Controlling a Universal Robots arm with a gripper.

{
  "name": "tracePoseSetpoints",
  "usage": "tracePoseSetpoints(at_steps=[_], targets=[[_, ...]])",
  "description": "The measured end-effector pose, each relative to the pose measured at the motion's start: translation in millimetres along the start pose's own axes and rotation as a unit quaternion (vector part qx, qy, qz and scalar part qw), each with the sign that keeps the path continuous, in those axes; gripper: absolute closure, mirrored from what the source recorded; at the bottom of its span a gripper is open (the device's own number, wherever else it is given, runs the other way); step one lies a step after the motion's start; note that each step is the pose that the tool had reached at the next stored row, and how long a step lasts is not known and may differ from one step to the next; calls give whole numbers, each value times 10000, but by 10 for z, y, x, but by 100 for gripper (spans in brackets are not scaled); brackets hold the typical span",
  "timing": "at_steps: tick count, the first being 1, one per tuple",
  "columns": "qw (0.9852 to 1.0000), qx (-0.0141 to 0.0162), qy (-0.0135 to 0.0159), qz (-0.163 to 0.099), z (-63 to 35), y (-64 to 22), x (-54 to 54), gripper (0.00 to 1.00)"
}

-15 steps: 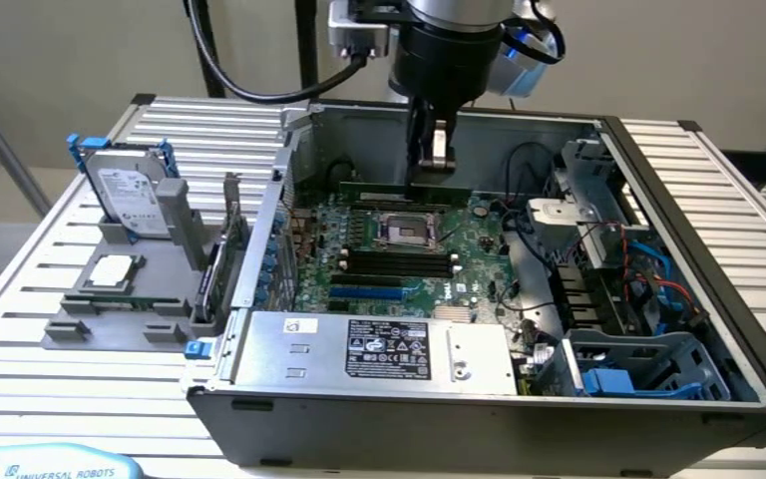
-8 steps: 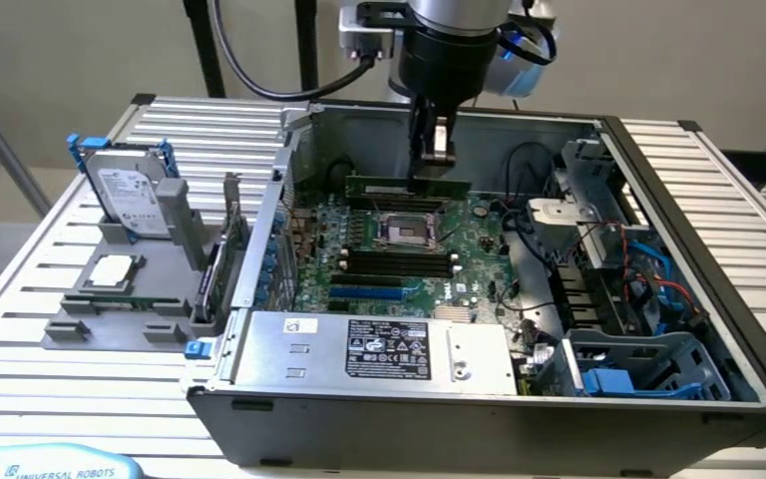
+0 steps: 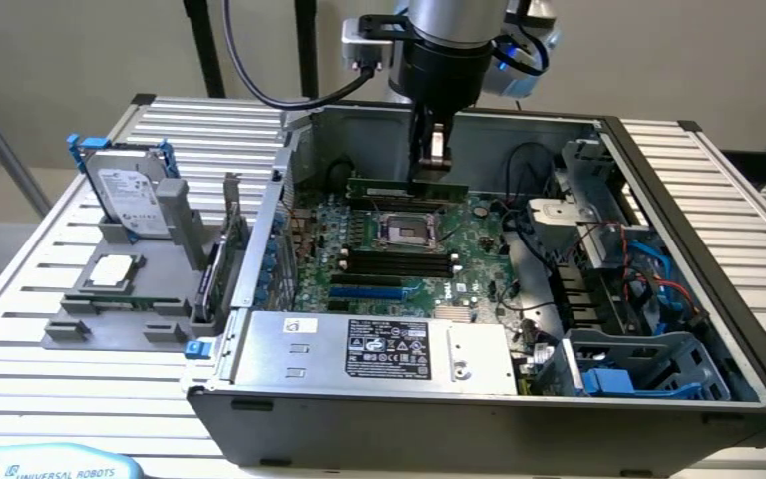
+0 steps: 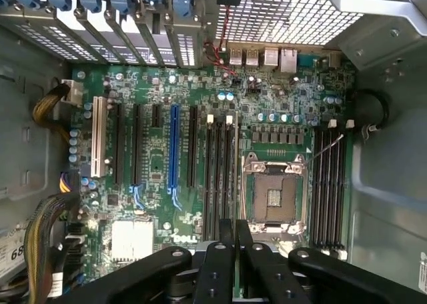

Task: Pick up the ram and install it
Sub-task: 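Pick up the ram and move it above insertion slot, then insert the ram into the slot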

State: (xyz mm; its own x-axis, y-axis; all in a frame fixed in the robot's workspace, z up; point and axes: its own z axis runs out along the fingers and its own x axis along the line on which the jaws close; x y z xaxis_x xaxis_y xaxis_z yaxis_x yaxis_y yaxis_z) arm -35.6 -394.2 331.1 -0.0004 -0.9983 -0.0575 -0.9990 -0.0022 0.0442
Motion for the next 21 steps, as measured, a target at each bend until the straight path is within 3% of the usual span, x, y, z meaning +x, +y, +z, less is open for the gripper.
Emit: tracePoseSetpoints(at_steps=[21], targets=[[10000,1,1,19,7,-1,-5,87]])
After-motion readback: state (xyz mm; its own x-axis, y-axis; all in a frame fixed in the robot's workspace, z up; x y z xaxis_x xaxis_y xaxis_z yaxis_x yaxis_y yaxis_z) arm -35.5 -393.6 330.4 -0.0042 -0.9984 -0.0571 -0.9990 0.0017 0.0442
